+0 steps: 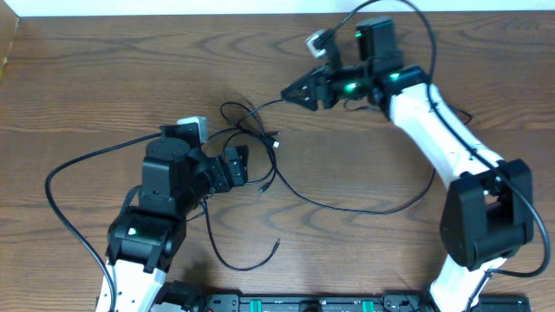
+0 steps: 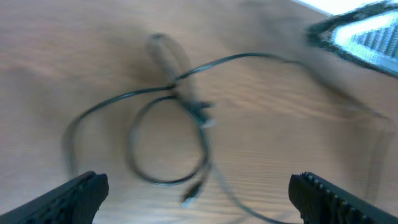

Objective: Untangle cables

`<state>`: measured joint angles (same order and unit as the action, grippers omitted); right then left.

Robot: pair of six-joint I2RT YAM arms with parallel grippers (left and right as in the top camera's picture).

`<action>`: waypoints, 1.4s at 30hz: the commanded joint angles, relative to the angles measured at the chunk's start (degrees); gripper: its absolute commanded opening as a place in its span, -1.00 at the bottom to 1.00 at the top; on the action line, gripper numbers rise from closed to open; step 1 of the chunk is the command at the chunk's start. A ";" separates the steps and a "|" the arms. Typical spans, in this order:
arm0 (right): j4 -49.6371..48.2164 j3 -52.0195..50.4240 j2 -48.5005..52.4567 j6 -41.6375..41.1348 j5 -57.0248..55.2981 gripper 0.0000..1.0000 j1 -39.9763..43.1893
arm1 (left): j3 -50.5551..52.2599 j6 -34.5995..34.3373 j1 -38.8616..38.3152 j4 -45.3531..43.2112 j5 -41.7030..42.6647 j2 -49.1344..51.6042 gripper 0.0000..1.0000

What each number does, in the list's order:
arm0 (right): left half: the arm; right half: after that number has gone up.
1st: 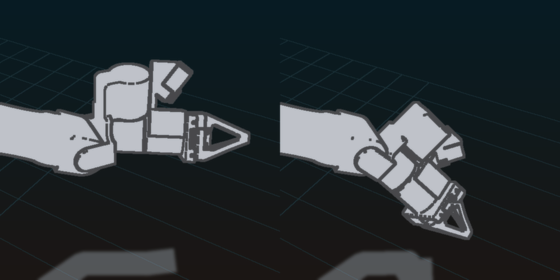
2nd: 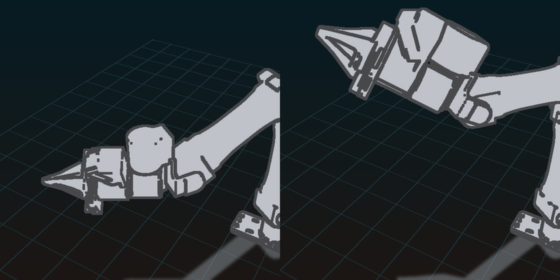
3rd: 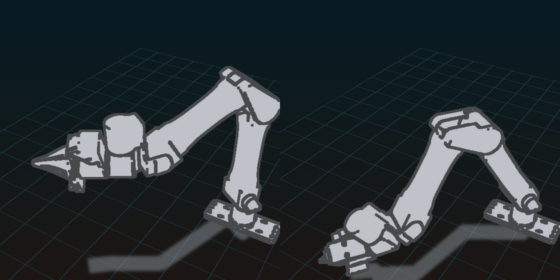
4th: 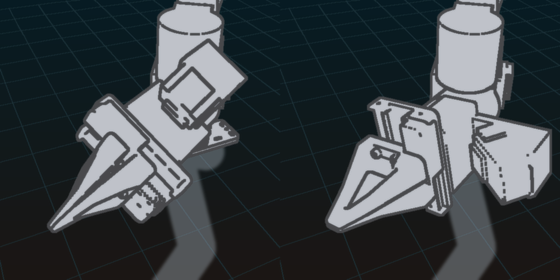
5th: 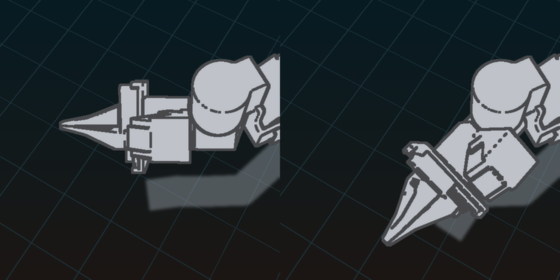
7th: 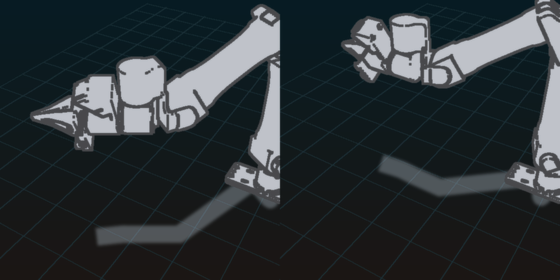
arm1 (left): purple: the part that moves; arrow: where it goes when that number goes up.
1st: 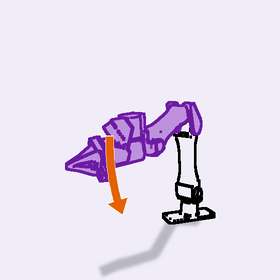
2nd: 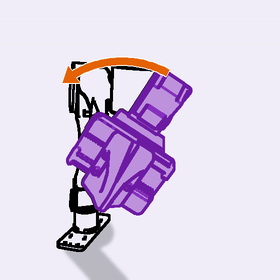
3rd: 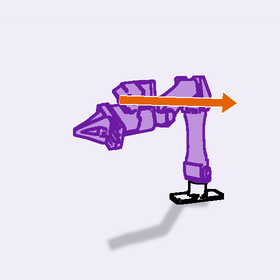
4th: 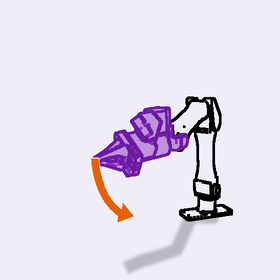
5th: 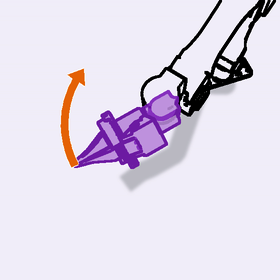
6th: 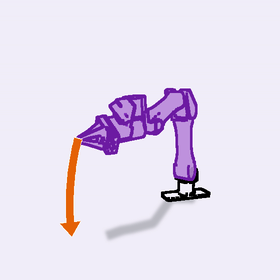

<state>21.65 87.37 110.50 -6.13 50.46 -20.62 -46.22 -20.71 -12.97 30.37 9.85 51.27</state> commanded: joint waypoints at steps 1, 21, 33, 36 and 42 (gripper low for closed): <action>0.02 0.15 2.27 1.53 -10.51 0.36 -3.41 | 0.02 0.70 -0.13 2.97 -13.77 1.16 0.96; -6.75 0.15 5.27 -20.02 -24.70 0.72 -10.78 | 0.02 -25.18 -0.13 4.76 -14.38 14.47 0.96; -3.45 0.15 5.27 -20.09 -12.15 0.98 -9.35 | 0.02 -24.57 0.04 5.86 -16.50 14.58 0.96; -3.43 0.15 5.27 -22.62 -11.69 0.98 -9.49 | 0.02 -24.55 0.04 5.84 -20.35 14.58 0.96; -3.85 0.15 5.29 -28.13 -18.34 0.98 -11.13 | 0.02 -19.98 0.04 6.08 -24.96 14.60 0.95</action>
<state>17.98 87.37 115.22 -28.97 35.68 -30.57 -46.22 -44.12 -12.97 35.99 -10.66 65.69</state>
